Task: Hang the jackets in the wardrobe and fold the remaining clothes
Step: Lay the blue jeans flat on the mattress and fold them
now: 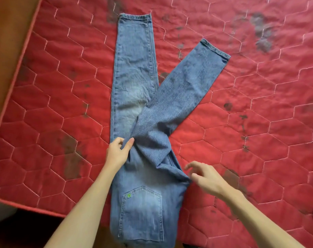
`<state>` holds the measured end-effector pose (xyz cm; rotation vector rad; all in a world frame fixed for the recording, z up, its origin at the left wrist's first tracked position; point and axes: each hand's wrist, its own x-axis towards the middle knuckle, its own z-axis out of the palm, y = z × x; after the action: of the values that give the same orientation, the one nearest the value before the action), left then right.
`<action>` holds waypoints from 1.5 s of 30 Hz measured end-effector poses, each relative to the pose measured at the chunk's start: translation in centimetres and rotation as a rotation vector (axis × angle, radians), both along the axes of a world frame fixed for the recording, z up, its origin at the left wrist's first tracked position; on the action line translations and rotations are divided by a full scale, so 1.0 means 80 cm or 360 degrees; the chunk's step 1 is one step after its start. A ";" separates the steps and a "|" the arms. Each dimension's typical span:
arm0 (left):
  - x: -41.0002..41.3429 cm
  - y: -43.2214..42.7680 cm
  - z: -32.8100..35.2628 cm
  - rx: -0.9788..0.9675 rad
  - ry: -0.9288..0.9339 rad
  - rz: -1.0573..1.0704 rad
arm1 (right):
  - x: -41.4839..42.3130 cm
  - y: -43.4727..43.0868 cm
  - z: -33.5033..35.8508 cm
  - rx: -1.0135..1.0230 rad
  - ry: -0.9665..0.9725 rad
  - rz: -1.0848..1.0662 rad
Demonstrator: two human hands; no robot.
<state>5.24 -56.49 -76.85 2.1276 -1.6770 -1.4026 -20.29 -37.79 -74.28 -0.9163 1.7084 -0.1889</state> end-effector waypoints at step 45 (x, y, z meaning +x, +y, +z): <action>-0.146 -0.371 0.072 0.1079 0.1595 0.0340 | -0.061 -0.482 0.056 -0.0054 -0.1398 -0.1396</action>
<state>-6.47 -86.21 -71.10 1.2360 -0.6179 -2.5510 -25.20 -76.35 -69.82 0.0124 1.1452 -1.0353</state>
